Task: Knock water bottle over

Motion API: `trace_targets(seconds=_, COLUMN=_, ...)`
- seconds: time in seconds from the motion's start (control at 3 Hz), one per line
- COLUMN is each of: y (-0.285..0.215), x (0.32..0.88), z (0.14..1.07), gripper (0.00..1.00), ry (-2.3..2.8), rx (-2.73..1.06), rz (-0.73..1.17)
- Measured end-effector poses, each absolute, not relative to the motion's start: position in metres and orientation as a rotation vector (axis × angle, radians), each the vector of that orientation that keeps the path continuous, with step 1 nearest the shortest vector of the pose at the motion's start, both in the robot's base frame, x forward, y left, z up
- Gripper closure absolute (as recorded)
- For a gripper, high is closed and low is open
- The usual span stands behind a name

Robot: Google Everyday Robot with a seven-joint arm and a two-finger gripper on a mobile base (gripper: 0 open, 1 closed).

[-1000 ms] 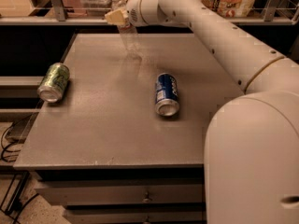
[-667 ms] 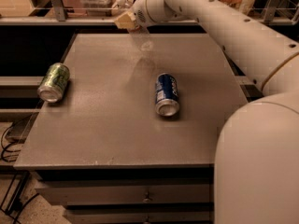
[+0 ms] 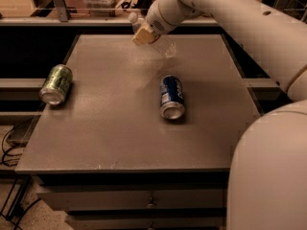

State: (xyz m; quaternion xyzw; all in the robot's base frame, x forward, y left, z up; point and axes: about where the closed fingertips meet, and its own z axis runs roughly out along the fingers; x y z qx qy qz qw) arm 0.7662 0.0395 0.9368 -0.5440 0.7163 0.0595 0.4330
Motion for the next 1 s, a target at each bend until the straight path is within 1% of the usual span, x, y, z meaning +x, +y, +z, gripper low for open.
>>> trace_targets(seconds=0.33, y=0.038, x=0.741, z=0.918, gripper=0.16, ry=1.764, rx=-1.585, rz=0.147)
trace_targets(seconds=0.67, y=0.043, x=0.713, z=0.895, gripper=0.00, ry=1.727, rx=-1.818, rz=0.186)
trace_targets(seconds=1.0, y=0.042, x=0.706, z=0.889, gripper=0.00, ry=1.734, rx=-1.853, rz=0.202)
